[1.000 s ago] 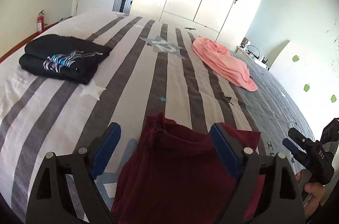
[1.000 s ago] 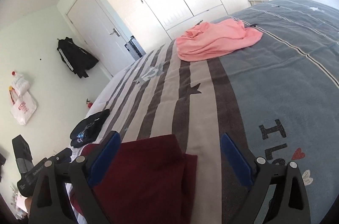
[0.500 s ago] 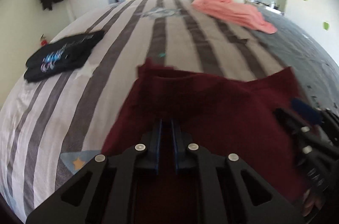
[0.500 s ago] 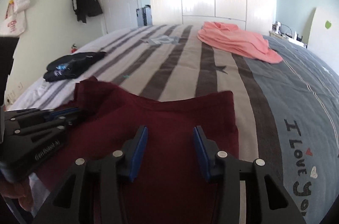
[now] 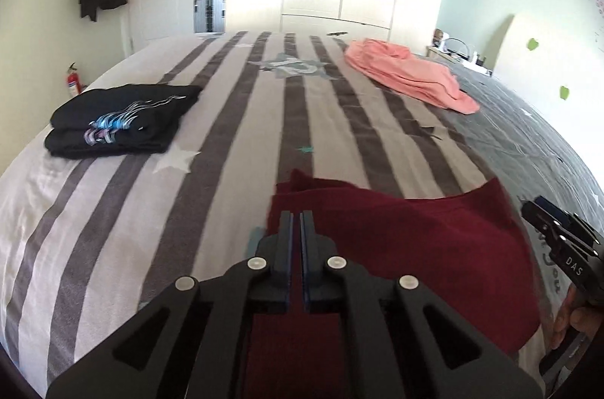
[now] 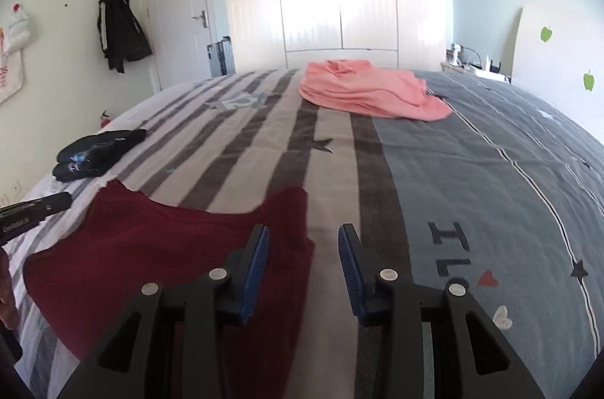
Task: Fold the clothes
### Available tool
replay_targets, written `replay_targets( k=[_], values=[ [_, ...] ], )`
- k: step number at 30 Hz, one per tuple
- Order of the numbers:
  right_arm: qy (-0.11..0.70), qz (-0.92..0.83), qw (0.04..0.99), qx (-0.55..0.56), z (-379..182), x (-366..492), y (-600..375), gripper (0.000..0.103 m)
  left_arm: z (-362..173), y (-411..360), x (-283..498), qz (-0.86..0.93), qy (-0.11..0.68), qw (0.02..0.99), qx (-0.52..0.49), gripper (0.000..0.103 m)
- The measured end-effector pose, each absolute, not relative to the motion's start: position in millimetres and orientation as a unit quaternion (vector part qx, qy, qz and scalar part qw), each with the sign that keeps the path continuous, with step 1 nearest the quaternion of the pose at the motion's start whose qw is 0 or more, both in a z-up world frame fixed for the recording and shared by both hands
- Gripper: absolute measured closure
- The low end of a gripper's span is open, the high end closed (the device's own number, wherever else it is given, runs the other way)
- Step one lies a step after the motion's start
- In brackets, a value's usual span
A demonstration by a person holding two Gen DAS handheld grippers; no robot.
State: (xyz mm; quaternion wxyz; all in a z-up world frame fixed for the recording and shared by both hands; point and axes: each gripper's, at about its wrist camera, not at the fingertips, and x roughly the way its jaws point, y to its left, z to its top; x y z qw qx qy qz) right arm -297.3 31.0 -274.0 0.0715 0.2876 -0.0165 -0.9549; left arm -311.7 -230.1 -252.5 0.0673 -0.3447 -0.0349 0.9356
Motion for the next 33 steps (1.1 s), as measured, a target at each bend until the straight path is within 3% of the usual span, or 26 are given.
replay_targets(
  k=[6,10,12,13,14,21,23,26,33],
  values=[
    [-0.009,-0.943,0.146,0.300,-266.7,-315.8,-24.1,0.068,-273.3,-172.8,-349.4,0.907,-0.029,0.144,-0.395,0.101],
    [-0.012,-0.928,0.118,0.354,-295.4,-341.4,-22.8,0.070,-301.0,-174.8,-370.9,0.897,-0.022,0.088,-0.433,0.101],
    [-0.013,-0.925,0.093,0.369,-309.6,-350.2,-8.7,0.080,-307.2,-182.7,-376.2,0.896,-0.024,0.074,-0.438,0.101],
    [-0.014,-0.923,0.080,0.377,-316.7,-354.6,-1.6,0.098,-307.0,-183.8,-376.6,0.898,-0.011,0.067,-0.434,0.101],
    [-0.008,-0.920,0.082,0.382,-321.8,-356.3,3.8,0.103,-306.2,-186.8,-376.3,0.901,-0.006,0.055,-0.430,0.101],
    [-0.009,-0.932,0.072,0.354,-308.0,-343.2,20.4,0.103,-279.5,-214.6,-343.4,0.925,-0.053,0.037,-0.375,0.101],
    [-0.026,-0.941,0.079,0.328,-292.4,-325.3,25.8,0.096,-268.1,-209.6,-317.9,0.931,-0.056,0.072,-0.352,0.101],
    [-0.057,-0.944,0.124,0.299,-273.9,-290.7,23.3,0.096,-256.1,-194.5,-275.9,0.938,-0.046,0.125,-0.320,0.101],
    [-0.026,-0.939,0.178,0.292,-289.8,-231.5,-33.5,0.089,-288.4,-170.8,-249.6,0.927,-0.037,0.139,-0.347,0.101]
  ],
)
